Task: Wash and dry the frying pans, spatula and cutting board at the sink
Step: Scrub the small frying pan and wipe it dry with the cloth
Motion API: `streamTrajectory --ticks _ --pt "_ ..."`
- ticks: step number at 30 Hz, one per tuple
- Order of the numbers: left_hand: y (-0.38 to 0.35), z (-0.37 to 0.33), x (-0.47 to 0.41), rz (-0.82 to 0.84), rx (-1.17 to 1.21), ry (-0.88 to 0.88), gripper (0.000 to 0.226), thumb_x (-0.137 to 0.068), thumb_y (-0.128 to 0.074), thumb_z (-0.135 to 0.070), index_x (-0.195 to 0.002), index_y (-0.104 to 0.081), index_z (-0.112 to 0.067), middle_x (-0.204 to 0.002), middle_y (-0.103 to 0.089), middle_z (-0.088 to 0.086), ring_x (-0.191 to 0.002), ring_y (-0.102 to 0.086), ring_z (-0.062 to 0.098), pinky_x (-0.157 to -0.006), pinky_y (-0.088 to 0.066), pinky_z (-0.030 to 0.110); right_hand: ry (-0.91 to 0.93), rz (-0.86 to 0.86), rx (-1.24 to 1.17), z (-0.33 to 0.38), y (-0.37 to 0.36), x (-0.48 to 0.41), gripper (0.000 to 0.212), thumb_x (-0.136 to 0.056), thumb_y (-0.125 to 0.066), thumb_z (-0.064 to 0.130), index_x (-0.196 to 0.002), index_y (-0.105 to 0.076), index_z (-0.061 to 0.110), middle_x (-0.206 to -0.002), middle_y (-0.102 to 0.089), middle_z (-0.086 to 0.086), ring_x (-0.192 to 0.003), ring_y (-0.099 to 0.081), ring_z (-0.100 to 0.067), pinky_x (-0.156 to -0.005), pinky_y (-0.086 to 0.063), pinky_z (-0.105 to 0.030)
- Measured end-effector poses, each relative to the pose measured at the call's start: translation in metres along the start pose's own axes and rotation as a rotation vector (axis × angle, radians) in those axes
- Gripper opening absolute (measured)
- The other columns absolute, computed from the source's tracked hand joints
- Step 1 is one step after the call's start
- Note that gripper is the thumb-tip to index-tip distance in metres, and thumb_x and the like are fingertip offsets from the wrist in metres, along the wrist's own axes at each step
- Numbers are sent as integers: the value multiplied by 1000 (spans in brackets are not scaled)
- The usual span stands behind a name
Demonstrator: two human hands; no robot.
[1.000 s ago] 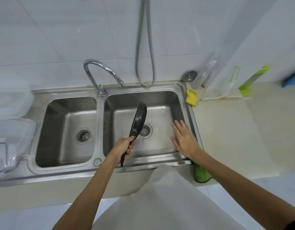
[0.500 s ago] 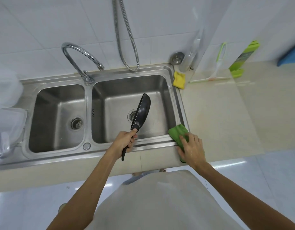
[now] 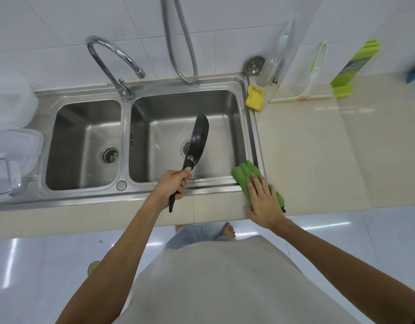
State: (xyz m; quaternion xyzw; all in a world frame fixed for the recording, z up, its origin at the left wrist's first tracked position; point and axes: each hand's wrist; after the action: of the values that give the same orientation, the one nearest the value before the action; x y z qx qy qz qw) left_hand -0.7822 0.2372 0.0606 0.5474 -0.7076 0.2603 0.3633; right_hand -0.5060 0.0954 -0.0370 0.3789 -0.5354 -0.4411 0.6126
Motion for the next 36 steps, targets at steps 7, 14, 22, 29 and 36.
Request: streamTrajectory --ticks 7,14,22,29,36 --pt "26 -11 -4 136 30 133 33 -102 -55 -36 -105 -63 -5 -70 -50 -2 -47 -40 8 -37 -31 19 -173 -137 20 16 -10 -16 57 -90 -51 18 -147 -47 15 -149 -44 -21 -123 -47 -46 -83 -48 -54" --pt "60 -21 -15 125 -191 47 40 -104 -46 -46 -101 -60 -9 -62 -40 -4 -44 -28 7 -37 -22 19 -310 -415 -241 33 4 -46 61 -78 -66 -11 -135 -53 4 -125 -60 -27 -81 -56 -42 -68 -55 -52" --pt "107 -45 -22 209 -422 -235 23 -104 -48 -37 -102 -54 -15 -78 -55 4 -47 -40 9 -38 -36 25 -260 -811 -532 100 118 -162 49 -92 -51 0 -142 -50 4 -125 -62 -18 -110 -57 -33 -95 -47 -41" --pt "126 -78 -38 169 -689 -299 25 -105 -46 -27 -98 -59 -7 -81 -59 6 -52 -50 15 -38 -39 26 -166 -738 -529 121 152 -240 54 -95 -49 4 -148 -43 11 -142 -55 -12 -124 -54 -32 -105 -47 -48" --pt "126 -87 -54 96 -652 -297 34 -105 -43 -34 -91 -57 -6 -72 -54 6 -43 -46 16 -34 -36 25 226 -579 -330 160 141 -222 56 -95 -52 21 -149 -47 11 -155 -40 -19 -114 -51 -35 -102 -33 -36"
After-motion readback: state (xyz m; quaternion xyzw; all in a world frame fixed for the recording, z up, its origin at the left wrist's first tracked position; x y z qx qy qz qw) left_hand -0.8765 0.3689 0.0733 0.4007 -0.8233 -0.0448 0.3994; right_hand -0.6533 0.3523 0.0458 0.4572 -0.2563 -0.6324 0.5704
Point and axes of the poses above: each hand's wrist, its own x-axis away from the middle knuckle, its own y-axis out of the back of the hand, z = x × y
